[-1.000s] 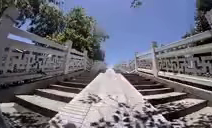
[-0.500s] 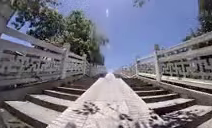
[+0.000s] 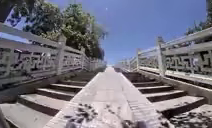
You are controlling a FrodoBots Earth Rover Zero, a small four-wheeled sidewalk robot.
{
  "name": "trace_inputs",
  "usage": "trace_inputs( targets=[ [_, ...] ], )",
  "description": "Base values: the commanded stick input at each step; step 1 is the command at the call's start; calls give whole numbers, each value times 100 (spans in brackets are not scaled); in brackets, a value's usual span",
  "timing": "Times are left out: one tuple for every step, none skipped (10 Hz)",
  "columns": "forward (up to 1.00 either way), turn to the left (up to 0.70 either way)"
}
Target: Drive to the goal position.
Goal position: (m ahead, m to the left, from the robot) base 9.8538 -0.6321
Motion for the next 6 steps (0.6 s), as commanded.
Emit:
trace_inputs(
  targets=[
    [45, 0],
    [45, 0],
    [45, 0],
    [45, 0],
    [45, 0],
    [45, 0]
  ],
)
